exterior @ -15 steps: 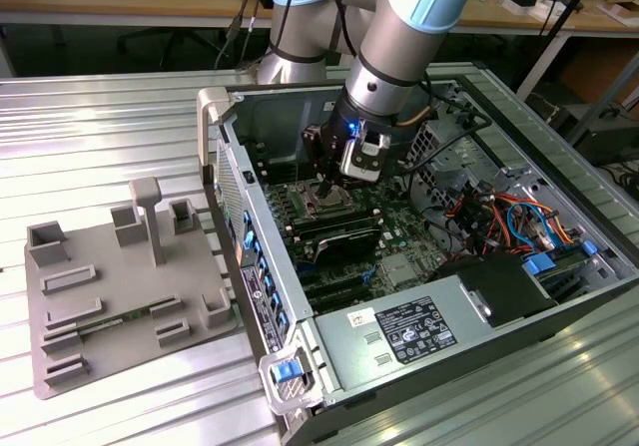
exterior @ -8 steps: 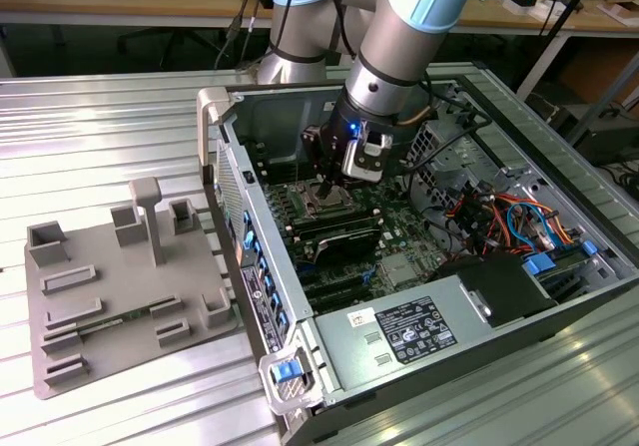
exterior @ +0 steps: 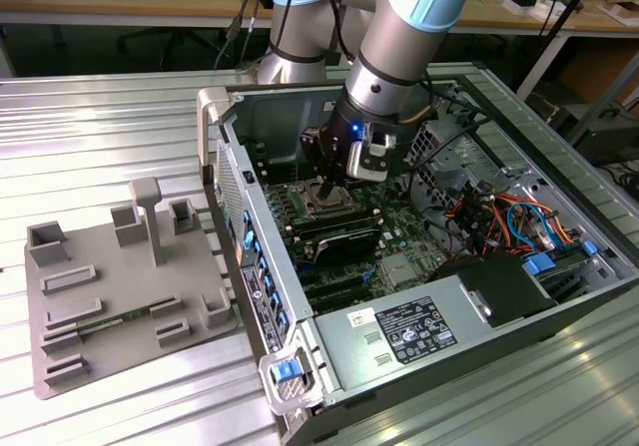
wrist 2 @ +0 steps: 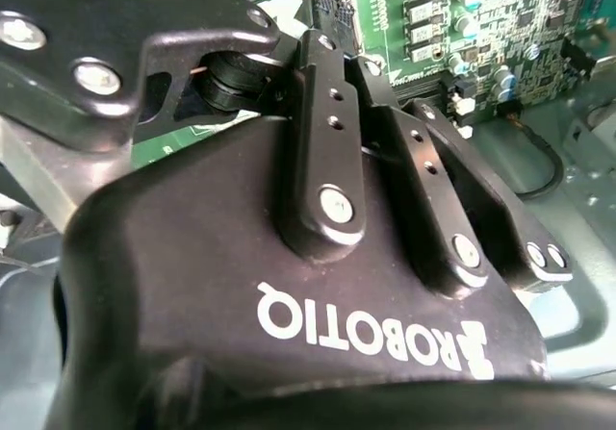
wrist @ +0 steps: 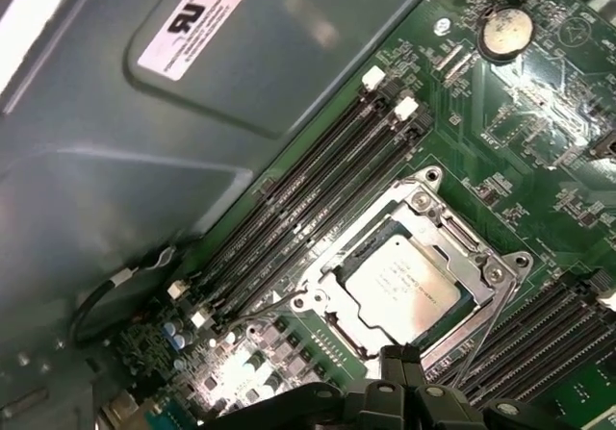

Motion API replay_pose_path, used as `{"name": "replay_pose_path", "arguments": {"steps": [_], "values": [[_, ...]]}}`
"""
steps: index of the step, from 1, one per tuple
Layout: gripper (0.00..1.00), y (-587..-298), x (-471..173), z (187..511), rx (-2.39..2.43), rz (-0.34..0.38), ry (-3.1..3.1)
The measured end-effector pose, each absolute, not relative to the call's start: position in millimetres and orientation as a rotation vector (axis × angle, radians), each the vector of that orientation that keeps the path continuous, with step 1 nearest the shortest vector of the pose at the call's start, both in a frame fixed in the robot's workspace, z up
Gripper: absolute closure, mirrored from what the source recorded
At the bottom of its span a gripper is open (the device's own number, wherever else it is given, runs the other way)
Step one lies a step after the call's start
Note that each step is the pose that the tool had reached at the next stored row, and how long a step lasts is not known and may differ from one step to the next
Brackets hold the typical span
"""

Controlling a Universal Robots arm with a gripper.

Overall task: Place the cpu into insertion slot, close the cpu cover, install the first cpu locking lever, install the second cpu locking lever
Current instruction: 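Install the first cpu locking lever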

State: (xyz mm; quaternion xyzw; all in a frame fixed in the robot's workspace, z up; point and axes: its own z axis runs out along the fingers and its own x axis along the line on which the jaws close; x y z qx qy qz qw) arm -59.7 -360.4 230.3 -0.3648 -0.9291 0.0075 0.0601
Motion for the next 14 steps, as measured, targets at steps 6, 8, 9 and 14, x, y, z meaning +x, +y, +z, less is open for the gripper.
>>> {"name": "replay_pose_path", "arguments": {"steps": [6,8,9,14], "values": [[0.89,-360.4,-59.7,230.4,-0.897,0.034,-2.886],[0.89,-360.4,-59.7,230.4,-0.808,0.040,-2.913],[0.89,-360.4,-59.7,230.4,-0.780,0.041,-2.920],[0.89,-360.4,-59.7,230.4,-0.623,0.050,-2.959]]}}
